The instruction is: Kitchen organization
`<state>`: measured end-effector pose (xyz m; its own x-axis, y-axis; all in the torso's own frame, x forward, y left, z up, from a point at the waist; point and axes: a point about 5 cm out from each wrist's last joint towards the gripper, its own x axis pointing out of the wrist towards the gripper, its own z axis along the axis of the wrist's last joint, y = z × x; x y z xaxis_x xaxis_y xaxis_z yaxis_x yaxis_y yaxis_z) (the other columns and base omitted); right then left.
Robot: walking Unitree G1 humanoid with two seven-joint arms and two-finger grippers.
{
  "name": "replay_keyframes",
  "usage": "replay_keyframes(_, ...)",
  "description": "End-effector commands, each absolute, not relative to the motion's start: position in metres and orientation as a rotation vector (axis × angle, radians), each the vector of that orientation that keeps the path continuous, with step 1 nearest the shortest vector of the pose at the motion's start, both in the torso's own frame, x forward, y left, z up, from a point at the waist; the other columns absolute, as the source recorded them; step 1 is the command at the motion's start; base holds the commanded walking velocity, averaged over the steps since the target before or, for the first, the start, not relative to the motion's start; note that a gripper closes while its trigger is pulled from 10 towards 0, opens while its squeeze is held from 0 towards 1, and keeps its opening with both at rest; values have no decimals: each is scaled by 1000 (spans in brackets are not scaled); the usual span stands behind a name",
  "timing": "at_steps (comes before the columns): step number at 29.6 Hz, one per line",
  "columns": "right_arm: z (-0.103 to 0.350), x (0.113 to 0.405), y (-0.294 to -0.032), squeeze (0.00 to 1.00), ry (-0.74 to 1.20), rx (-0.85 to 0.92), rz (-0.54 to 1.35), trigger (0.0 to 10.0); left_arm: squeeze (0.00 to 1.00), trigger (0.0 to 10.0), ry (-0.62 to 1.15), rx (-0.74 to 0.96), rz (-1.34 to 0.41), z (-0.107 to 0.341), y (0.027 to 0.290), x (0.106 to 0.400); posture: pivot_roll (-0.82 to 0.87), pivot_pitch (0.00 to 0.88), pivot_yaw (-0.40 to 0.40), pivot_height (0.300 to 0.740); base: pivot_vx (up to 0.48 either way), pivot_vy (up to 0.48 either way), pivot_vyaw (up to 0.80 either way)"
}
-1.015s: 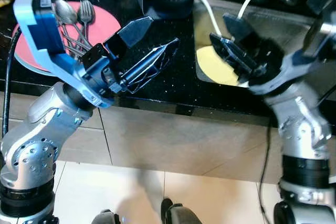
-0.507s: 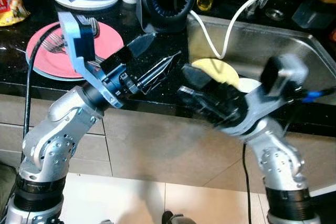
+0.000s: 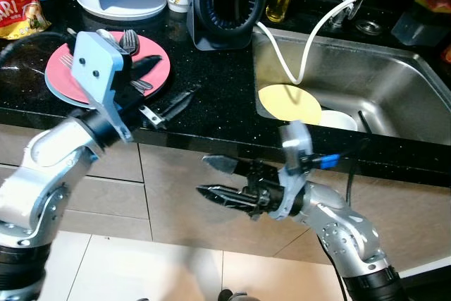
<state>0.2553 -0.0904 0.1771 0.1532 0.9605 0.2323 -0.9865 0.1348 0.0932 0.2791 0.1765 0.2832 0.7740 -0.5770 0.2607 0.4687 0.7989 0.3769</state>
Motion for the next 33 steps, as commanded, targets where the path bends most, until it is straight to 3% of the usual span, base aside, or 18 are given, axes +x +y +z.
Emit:
replay_keyframes(1,167,256,-91,0,-80,216,1393,10000,0,10000,-407,391,-495,292,185,282,176,83,-59,740,0,0,0)
replay_keyframes(5,158,259,-89,0,-35,175,1369,10000,0,10000,-434,455,-374,301,195,285,173,84,-59,740,0,0,0)
replay_keyframes(9,156,258,-90,0,-29,164,1367,10000,0,10000,-449,410,-313,300,198,284,169,89,-57,740,0,0,0)
replay_keyframes(15,151,261,-88,0,-12,149,1342,10000,0,10000,-480,355,22,305,232,287,174,101,-59,740,0,0,0)
replay_keyframes(29,145,266,-83,0,-3,139,1293,10000,0,10000,-422,281,162,289,248,299,168,98,-59,740,0,0,0)
replay_keyframes(33,144,270,-83,0,0,121,1272,10000,0,10000,-431,299,176,297,255,305,166,97,-62,740,0,455,0)
